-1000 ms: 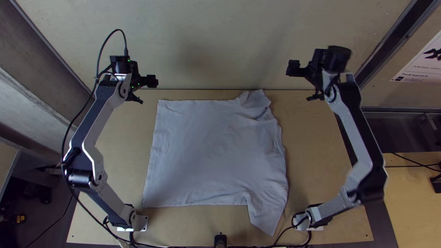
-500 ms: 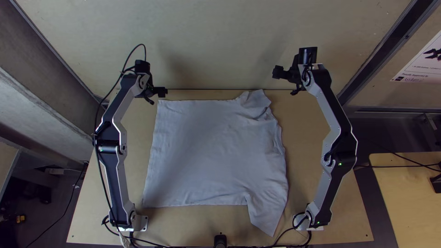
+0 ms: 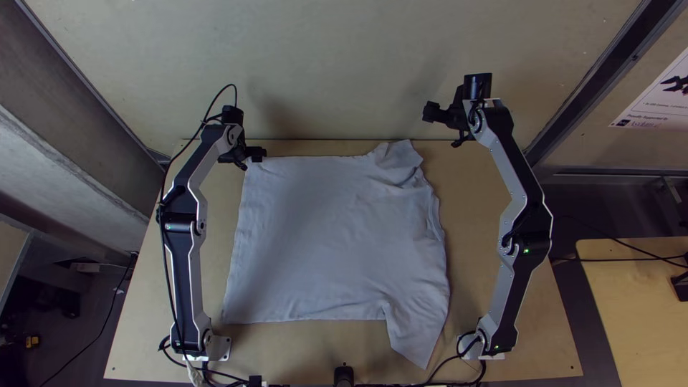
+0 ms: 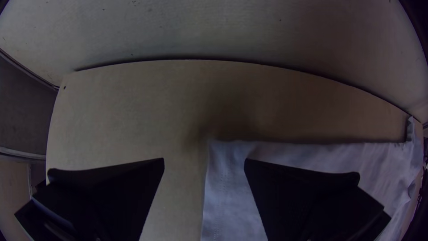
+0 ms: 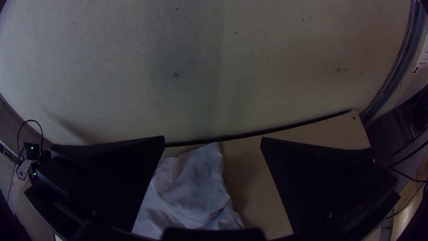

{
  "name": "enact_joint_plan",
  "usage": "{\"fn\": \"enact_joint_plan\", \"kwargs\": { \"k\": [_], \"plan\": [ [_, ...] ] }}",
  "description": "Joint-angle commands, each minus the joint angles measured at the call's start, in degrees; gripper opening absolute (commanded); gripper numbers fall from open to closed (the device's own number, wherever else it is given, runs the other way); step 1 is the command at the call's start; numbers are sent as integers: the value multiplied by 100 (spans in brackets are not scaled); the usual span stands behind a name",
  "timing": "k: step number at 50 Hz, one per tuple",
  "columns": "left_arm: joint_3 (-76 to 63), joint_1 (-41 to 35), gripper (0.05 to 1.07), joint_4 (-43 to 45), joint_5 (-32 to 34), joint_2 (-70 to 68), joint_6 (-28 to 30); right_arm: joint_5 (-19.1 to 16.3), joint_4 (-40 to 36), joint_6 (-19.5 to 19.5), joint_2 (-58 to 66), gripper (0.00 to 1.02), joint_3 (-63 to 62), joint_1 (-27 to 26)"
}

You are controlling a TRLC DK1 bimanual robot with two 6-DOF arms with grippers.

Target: Fold the t-shirt

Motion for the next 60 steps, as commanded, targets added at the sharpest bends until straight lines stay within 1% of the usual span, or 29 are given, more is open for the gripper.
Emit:
{"fn": "enact_joint_plan", "kwargs": {
  "k": [1, 16, 21, 22, 23, 26, 29, 32, 35, 39, 47, 49, 53, 57, 60],
  "plan": [
    [196, -18, 92, 41, -66, 207, -116, -33, -75, 129, 129, 99, 117, -40],
    [205, -9, 92, 313, -110, 382, -116, -33, -83, 129, 182, 99, 12, -32],
    [196, -26, 90, 313, -110, 435, -90, -42, -83, 120, 305, 99, 91, -23],
    [196, -26, 87, 305, -119, 444, -99, -42, -83, 120, 322, 99, 108, -14],
    [187, -26, 82, 296, -119, 444, -108, -51, -92, 120, 340, 99, 108, -14],
    [170, -26, 56, 287, -110, 444, -99, -68, -154, 120, 437, 98, 170, 4],
    [126, -44, 28, 278, -110, 418, -108, -139, -400, 111, 612, 98, 381, 21],
    [100, -62, 8, 287, -101, 365, -116, -165, -663, 111, 867, 98, 662, 39],
    [82, -79, 8, 287, -92, 303, -134, -174, -707, 111, 999, 98, 715, 56],
    [73, -123, 8, 278, -75, 233, -152, -182, -716, 111, 1131, 95, 741, 74],
    [73, -185, 8, 269, -75, 136, -143, -191, -839, 129, 1404, 95, 759, 144],
    [73, -202, 8, 261, -75, 128, -143, -191, -857, 129, 1483, 92, 768, 153],
    [73, -229, 8, 234, -75, 110, -152, -200, -883, 164, 1632, 89, 768, 171],
    [73, -237, 8, 199, -75, 101, -160, -218, -883, 164, 1764, 89, 785, 171],
    [64, -246, 8, 173, -75, 101, -169, -235, -883, 173, 1869, 83, 829, 171]
  ]
}}
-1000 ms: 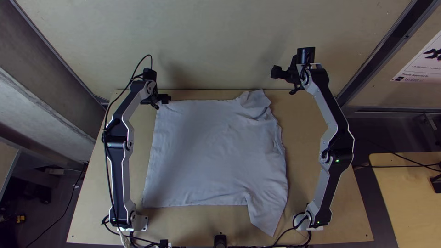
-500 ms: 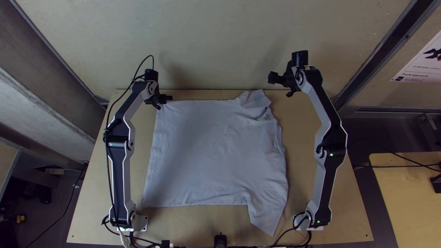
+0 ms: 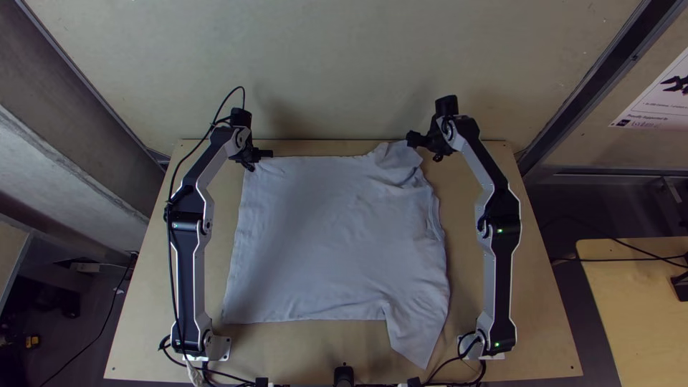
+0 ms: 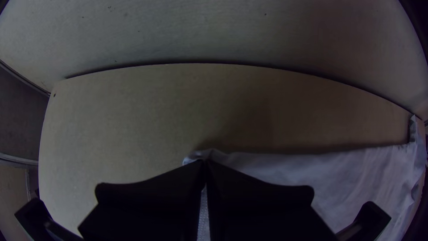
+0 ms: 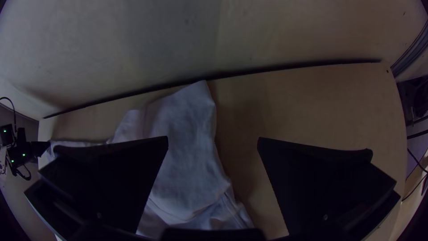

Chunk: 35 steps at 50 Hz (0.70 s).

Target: Fold the t-shirt

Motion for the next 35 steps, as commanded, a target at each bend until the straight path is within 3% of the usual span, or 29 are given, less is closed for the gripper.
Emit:
{"fn": "enact_joint_plan", "kwargs": {
  "k": [1, 5, 12, 25, 35],
  "plan": [
    [-21, -49, 8, -109, -11, -126, -125, -69, -42, 134, 296, 81, 198, 26],
    [-30, -49, 8, -171, -11, -126, -117, -227, -50, 301, 428, 65, 321, 26],
    [-65, -32, 8, -250, -11, -126, -108, -324, 20, 450, 559, 57, 408, 44],
    [-74, 47, 8, -294, -20, -144, -46, -377, 204, 450, 603, 2, 452, 132],
    [-65, 38, 8, -267, -11, -144, -20, -377, 222, 450, 472, 2, 470, 114]
  ]
}}
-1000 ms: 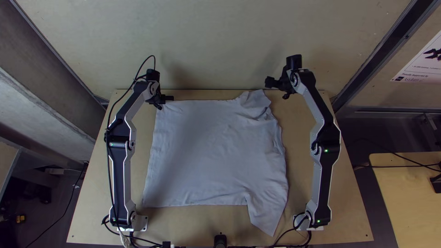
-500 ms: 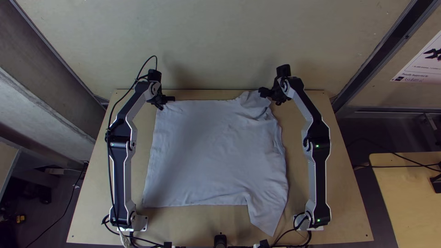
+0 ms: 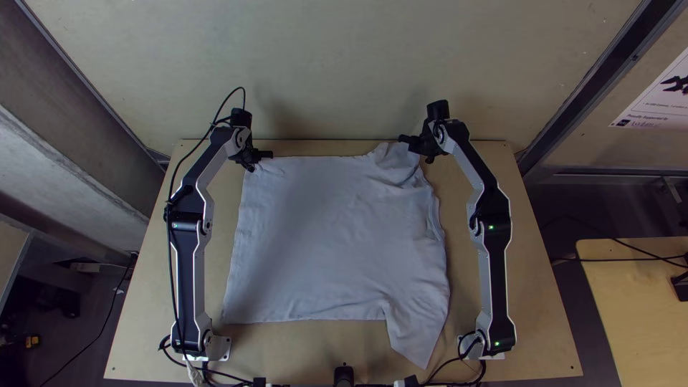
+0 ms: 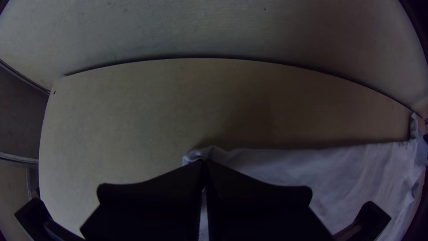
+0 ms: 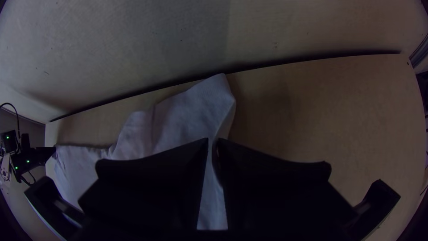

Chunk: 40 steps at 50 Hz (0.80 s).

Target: Fold the t-shirt

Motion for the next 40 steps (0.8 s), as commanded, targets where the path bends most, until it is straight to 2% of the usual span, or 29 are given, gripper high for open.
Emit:
{"fn": "enact_joint_plan", "kwargs": {
  "k": [1, 17, 40],
  "plan": [
    [-65, 14, 8, -152, -14, -144, -5, -55, 25, 129, -7, 2, 140, 7],
    [23, -38, 8, -37, -14, -152, 22, -55, -45, 120, -77, 2, 114, -46],
    [85, -30, 8, 393, 101, -601, 22, -38, 544, 146, -429, 2, 149, -98]
  ]
}}
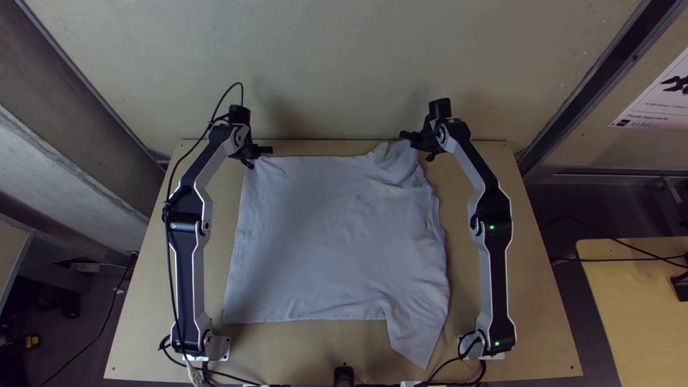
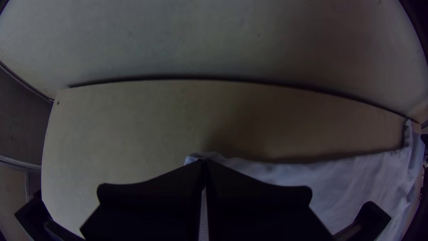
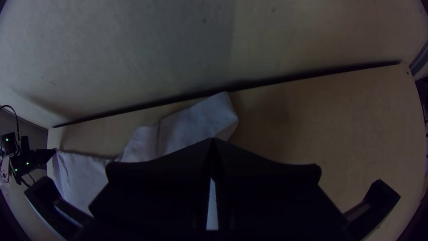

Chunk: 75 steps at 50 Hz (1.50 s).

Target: Fold the t-shirt

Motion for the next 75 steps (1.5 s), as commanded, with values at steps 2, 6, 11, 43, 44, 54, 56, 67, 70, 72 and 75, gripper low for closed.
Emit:
{"fn": "enact_joint_plan", "kwargs": {
  "k": [2, 6, 11, 43, 44, 54, 56, 67, 70, 72, 75],
  "plan": [
    [85, -8, 8, 111, 143, -452, 17, -29, 218, 144, -399, 2, 142, -68],
    [85, 27, 8, 138, 178, -479, -9, -29, 333, 144, -425, 2, 142, -77],
    [76, 98, 8, 138, 239, -496, -123, -20, 438, 170, -451, 2, 142, -94],
    [-258, 441, 8, -223, 969, -751, -563, -20, 350, 153, -812, 2, -148, -270],
    [-302, 432, 8, -223, 969, -795, -571, -20, 342, 153, -847, 2, -183, -270],
    [-733, 423, 8, -267, 1127, -1147, -554, -20, 131, 91, -1216, 2, -658, -296],
    [-829, 432, 8, -267, 1127, -1208, -545, -20, 113, 65, -1295, 2, -772, -296],
    [-1480, 581, 8, -161, 1215, -1612, -457, -20, 87, -67, -1699, 2, -1572, -305],
    [-1779, 599, 8, -38, 1241, -1762, -413, -20, 87, -93, -1822, 2, -1800, -305],
    [-1954, 608, 8, 32, 1241, -1858, -396, -20, 87, -102, -1902, 2, -1923, -305],
    [-2165, 616, 8, 111, 1241, -1964, -378, -20, 87, -111, -2042, 2, -2161, -296]
  ]
}}
